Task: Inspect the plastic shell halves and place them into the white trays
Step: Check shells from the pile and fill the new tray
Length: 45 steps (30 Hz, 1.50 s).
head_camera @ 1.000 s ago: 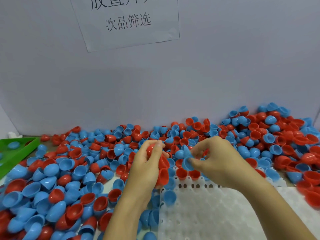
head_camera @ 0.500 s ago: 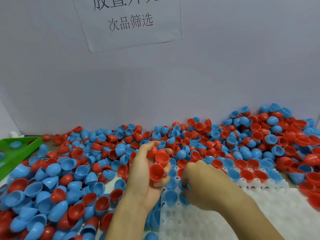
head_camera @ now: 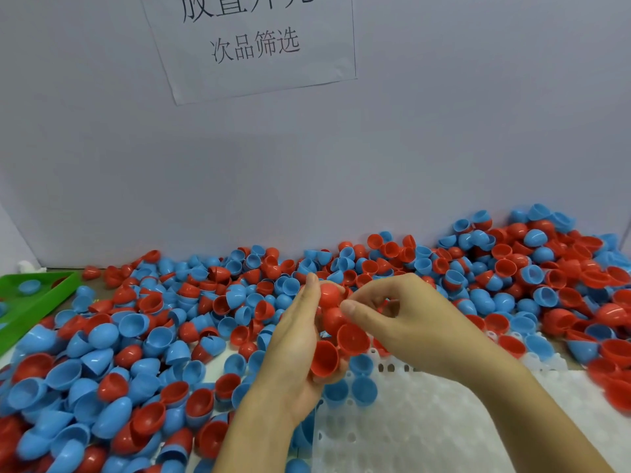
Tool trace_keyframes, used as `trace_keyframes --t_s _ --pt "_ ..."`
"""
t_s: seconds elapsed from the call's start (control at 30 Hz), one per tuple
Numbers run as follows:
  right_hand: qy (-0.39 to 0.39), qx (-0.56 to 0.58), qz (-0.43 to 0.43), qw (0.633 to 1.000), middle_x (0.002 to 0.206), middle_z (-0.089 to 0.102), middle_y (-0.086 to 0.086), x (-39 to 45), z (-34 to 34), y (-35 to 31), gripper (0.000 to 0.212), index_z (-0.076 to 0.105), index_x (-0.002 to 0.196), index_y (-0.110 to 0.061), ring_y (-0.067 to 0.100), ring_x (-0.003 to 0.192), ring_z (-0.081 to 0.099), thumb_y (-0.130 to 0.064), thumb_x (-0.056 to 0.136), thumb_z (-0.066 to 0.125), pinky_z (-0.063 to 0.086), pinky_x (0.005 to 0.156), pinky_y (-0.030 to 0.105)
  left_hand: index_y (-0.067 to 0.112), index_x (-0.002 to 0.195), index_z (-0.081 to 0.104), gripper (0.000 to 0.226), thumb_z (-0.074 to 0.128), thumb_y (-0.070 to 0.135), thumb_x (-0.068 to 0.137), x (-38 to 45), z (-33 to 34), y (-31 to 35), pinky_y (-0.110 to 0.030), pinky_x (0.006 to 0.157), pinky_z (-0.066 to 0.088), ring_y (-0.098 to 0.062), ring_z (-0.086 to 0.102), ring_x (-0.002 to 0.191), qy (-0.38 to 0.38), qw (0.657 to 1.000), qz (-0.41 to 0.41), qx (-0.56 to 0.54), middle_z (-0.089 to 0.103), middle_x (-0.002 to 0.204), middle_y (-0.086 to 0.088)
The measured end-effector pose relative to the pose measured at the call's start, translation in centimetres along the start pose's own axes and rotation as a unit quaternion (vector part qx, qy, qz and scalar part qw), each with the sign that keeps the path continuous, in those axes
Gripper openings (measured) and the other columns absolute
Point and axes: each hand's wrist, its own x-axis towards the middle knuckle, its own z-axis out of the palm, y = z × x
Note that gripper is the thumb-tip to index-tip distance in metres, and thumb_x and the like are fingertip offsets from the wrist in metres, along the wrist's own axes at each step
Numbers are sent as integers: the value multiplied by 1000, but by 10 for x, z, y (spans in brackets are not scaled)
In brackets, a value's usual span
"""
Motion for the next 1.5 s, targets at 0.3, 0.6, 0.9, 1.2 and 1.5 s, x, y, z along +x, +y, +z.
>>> trace_keyframes --t_s 0.3,0.6,0.9,1.2,1.5 --pt "-34 115 67 991 60 52 -3 1 5 5 13 76 81 -32 6 52 49 -45 83 73 50 57 25 34 112 70 46 59 66 80 -6 3 -2 -22 42 44 -14 68 63 -70 985 84 133 73 105 -4" --pt "130 135 11 982 82 70 -10 6 3 7 18 66 80 -29 15 78 67 -14 88 72 59 75 29 18 116 68 63 60 68 78 -2 4 1 -21 37 39 -14 56 44 -36 998 5 53 70 82 -7" --pt "90 140 3 986 90 72 -13 2 -5 9 17 66 103 -33 9 80 71 -22 90 69 60 78 29 25 101 78 27 64 46 91 -4 -1 4 -21 40 40 -11 60 53 -84 995 19 56 71 84 -2" --pt "113 73 -44 990 82 72 -16 3 -4 9 18 74 91 -37 11 72 69 -20 87 74 61 67 29 26 101 77 22 65 42 93 -6 -1 3 -19 40 41 -10 57 51 -124 987 20 96 68 81 -4" --pt "-56 -164 75 982 61 66 -12 -9 -26 8 19 68 67 -25 4 55 62 -17 83 73 50 48 16 22 69 76 38 58 34 100 11 -10 0 -21 35 36 -12 56 47 122 992 34 23 67 80 -7"
